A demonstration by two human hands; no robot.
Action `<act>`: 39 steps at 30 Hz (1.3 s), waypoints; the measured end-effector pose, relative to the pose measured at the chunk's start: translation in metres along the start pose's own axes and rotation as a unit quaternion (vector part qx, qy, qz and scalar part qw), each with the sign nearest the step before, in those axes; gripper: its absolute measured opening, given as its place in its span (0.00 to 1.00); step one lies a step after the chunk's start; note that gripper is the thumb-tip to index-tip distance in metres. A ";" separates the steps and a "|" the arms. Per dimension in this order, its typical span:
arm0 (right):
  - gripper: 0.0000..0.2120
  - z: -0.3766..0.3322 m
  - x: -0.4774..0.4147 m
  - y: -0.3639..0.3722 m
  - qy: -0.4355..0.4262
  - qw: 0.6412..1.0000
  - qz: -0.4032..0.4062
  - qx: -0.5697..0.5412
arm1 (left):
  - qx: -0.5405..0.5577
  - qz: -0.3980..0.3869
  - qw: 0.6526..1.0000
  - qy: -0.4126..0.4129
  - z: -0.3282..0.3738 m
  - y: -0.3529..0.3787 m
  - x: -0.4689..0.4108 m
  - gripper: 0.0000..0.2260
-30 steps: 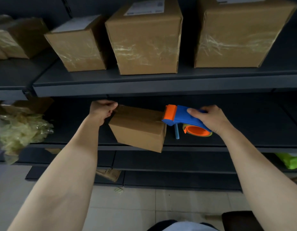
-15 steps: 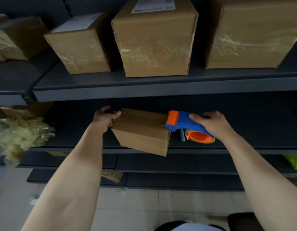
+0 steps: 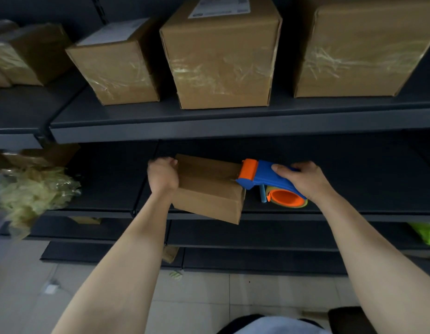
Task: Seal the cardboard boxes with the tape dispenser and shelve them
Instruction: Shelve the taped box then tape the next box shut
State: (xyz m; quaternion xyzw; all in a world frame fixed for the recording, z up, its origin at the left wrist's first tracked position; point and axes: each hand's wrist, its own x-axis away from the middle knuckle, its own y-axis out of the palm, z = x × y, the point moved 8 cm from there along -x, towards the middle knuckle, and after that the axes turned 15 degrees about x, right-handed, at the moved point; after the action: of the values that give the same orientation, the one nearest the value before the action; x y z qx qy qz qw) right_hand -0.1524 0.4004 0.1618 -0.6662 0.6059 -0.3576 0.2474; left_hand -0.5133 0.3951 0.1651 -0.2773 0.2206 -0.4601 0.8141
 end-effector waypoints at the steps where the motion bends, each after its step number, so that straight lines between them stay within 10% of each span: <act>1: 0.22 0.000 0.000 0.001 -0.003 1.000 0.000 -0.003 | -0.053 -0.007 0.998 0.016 0.006 0.004 0.006 0.16; 7: 0.23 0.004 0.004 0.005 -0.008 1.000 -0.003 -0.011 | -0.243 -0.051 0.969 0.020 0.031 0.034 0.043 0.32; 26: 0.30 0.070 0.042 -0.030 0.054 0.996 -0.077 -0.002 | -0.226 -0.251 0.939 0.067 0.051 0.091 0.057 0.36; 39: 0.30 0.059 0.038 0.057 0.111 0.985 -0.094 0.091 | -0.170 -0.090 0.966 0.174 0.088 0.075 0.090 0.22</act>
State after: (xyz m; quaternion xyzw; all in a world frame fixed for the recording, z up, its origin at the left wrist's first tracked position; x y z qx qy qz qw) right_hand -0.1419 0.3486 0.0886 -0.6509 0.5294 -0.5048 0.2030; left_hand -0.3697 0.3700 0.1725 -0.3461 0.4084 -0.5284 0.6590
